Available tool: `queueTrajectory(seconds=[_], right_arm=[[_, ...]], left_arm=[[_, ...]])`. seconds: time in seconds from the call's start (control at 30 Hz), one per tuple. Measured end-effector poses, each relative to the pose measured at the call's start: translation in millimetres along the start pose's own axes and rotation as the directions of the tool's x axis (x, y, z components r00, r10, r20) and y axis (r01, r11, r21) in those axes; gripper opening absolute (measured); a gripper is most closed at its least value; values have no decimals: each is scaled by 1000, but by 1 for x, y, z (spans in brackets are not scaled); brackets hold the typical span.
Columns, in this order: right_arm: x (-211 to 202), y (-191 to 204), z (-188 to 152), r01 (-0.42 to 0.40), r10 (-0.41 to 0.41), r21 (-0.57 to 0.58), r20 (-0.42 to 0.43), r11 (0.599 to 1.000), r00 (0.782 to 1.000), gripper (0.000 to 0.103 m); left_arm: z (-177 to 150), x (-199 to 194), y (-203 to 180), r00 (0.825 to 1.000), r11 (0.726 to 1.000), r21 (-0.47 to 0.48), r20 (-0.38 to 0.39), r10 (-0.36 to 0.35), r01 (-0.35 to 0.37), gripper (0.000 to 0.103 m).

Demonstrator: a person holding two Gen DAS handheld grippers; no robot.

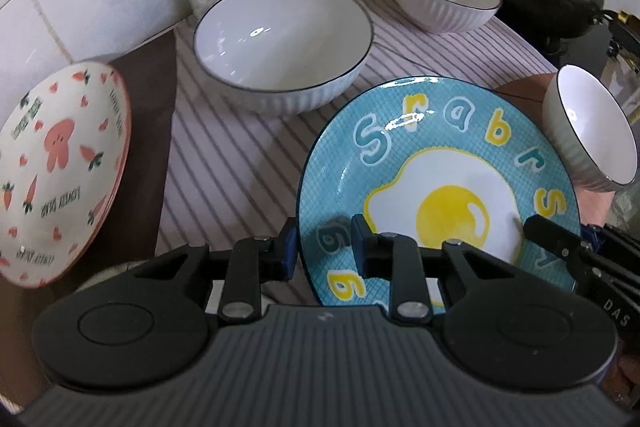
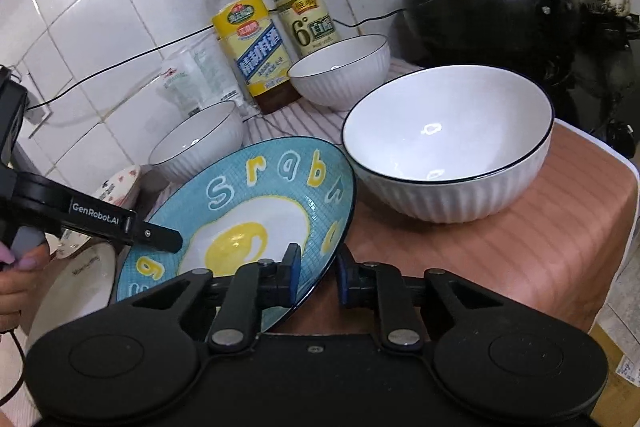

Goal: Organize plates and bowls
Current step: 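Lift the blue egg plate with both tools and carry it over the white plate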

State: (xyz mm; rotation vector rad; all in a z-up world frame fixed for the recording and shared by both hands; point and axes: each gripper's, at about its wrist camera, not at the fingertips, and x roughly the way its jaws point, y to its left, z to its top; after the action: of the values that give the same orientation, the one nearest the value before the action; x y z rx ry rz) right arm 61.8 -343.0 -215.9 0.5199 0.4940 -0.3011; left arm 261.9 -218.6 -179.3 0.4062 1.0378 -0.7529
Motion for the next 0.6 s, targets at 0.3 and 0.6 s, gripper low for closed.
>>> queueTrajectory(seconds=[0.3, 0.6], right_arm=[[-16, 13, 4, -49, 49, -22, 8, 999, 999, 23], [-47, 37, 16, -117, 117, -64, 6, 991, 993, 23]], left_arm=[[-7, -31, 7, 999, 998, -66, 25, 21, -19, 26], [-18, -84, 26, 999, 990, -140, 38, 31, -25, 26]])
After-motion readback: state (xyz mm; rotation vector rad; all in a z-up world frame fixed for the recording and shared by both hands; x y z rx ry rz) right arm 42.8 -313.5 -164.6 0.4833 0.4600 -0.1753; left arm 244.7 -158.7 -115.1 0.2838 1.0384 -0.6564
